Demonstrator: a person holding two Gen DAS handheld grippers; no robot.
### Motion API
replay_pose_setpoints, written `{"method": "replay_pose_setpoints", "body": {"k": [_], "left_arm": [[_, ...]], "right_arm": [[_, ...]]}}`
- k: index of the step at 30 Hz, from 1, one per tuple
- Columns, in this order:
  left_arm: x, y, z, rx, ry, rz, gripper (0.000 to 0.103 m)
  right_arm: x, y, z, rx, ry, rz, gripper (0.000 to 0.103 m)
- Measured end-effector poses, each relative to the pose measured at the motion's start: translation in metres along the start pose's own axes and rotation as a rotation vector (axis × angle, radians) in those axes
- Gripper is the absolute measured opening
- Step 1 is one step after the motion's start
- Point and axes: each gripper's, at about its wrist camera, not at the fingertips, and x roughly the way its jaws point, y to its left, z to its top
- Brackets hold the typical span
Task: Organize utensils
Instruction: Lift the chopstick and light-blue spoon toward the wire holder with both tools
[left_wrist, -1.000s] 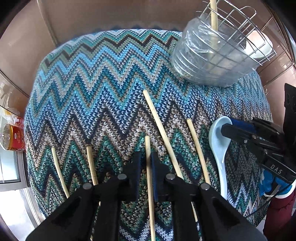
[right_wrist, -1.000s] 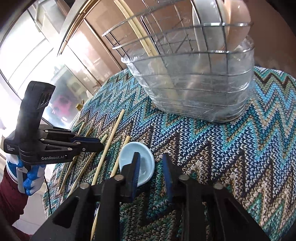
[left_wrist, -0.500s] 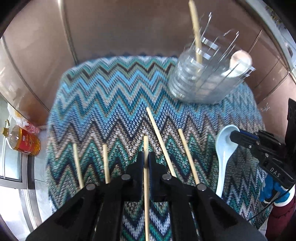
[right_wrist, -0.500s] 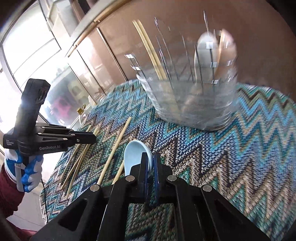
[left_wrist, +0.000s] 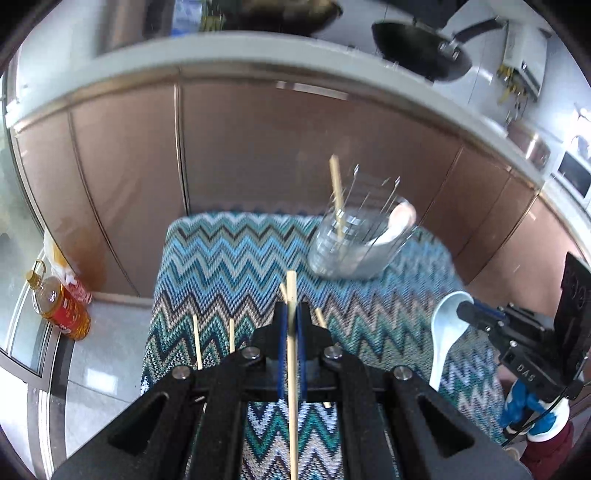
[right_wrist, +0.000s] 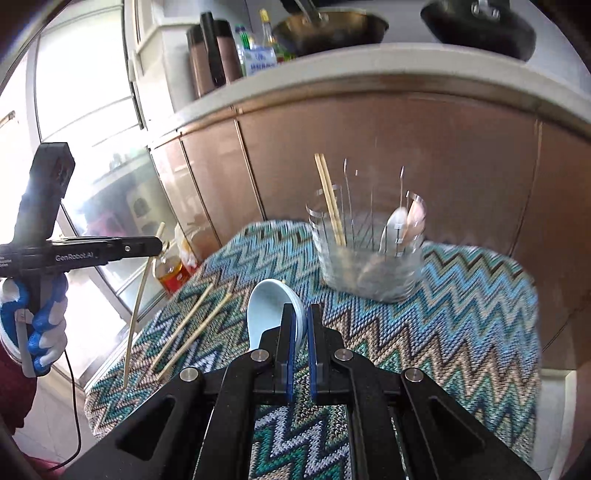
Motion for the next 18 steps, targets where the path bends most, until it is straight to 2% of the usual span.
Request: {"method": "replay_pose_setpoints", "body": {"k": [5,10,16,18], "left_arm": [[-0.039,-0.012,0.013,-0.001,-0.106,-0.021,0.004],[-0.064,-0.03,0.044,-0.017,-0.25,-0.045,0.004],[-0.066,-0.047,0.097,-0.078,-0.443,-0.081,0.004],[-0.057,-0.05,0.115,-0.108,-0.505,-0.077,0.004]], "right_arm": [[-0.031,0.009,0.012,-0.017,-0.087,-0.069,0.006],[-0.048,0.015,0.04,-0.031,-0.192,-0.136,0.006],[-0.043,-0.006,0.086,-0.024,-0.34,-0.242,0.006],[-0.033,-0.012,0.101,-0.035,-0.384,-0.306,0.006]]}}
